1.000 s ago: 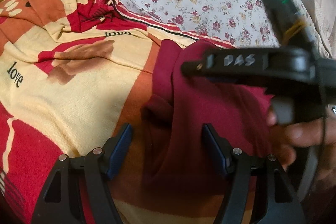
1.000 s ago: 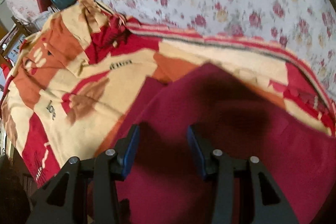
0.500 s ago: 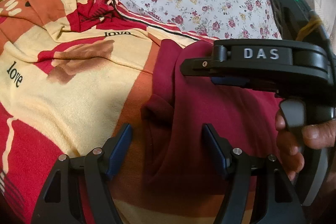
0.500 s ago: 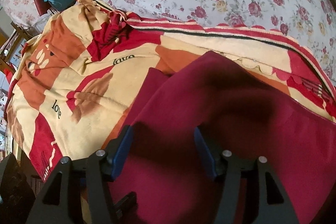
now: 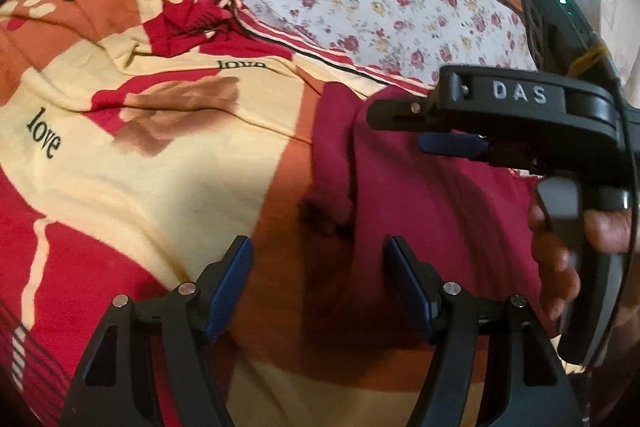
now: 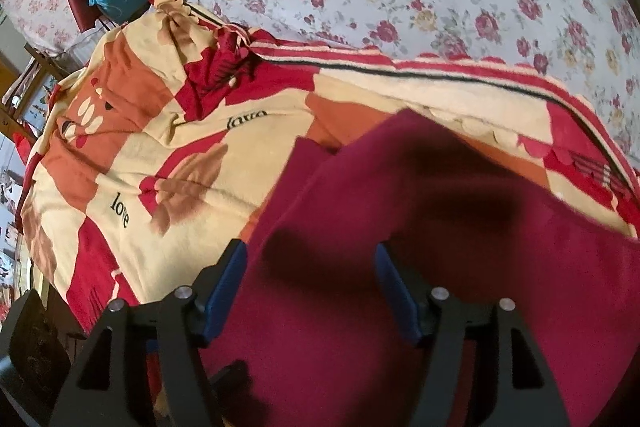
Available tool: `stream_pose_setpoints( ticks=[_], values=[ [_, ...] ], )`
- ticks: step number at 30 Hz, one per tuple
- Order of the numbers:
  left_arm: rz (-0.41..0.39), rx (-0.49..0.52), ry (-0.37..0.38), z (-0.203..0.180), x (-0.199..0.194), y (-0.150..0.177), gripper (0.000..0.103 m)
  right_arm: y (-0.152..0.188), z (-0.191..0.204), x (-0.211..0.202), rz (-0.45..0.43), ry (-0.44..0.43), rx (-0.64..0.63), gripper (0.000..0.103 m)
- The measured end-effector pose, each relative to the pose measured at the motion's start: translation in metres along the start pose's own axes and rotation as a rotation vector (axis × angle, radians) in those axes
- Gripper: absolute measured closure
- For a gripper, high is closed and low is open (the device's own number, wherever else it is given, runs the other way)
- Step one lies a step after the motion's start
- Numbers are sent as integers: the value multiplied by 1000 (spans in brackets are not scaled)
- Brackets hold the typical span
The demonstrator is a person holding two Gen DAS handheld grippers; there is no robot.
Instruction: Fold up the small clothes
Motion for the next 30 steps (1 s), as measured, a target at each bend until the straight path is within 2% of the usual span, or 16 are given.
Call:
stream_pose_setpoints(
  ticks=[6, 11, 13, 14, 15, 18, 21, 24, 25, 28, 29, 30],
  values=[
    [2, 10, -7, -2, 4, 0, 53, -19, 8, 34, 53, 0, 14, 24],
    [-1, 14, -9, -4, 7, -4, 53, -23, 13, 53, 54, 90, -62, 23],
    [-7, 20, -8, -5, 8, -5, 50, -24, 13, 53, 51, 110, -93, 37],
    [-10, 22, -6, -5, 9, -5, 49, -24, 10, 52, 49, 128, -102, 61],
    [-11, 24, -4, -5, 10, -6, 47, -24, 7, 49, 44, 137, -107, 73],
    [-16, 27, 2, -8, 13, -7, 44, -22, -4, 32, -6, 24, -43, 86],
    [-15, 36, 19, -12, 17, -9, 45, -20, -11, 5, -80, -47, -6, 88],
    [20, 22, 115, -21, 16, -7, 85, -17, -18, -19, -123, -90, 8, 88],
    [32, 13, 138, -23, 15, -6, 91, -15, -21, -25, -129, -97, 13, 88],
    [23, 48, 163, -33, 4, -2, 100, -10, -30, -35, -131, -109, 29, 86],
    [13, 57, 168, -37, 0, -1, 100, -9, -33, -36, -128, -115, 46, 80],
    [3, 65, 172, -40, -4, -1, 101, -9, -35, -37, -128, -116, 61, 63]
  ],
)
Point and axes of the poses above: each gripper's, at about its wrist camera, not at the fingertips, and x roughly the way its jaws point, z to its left, y to its underside, the point moved 7 cm from there along x, roughly the way its jaws point, and after that the axes turned 14 degrees about -x, right-handed, at the moved point
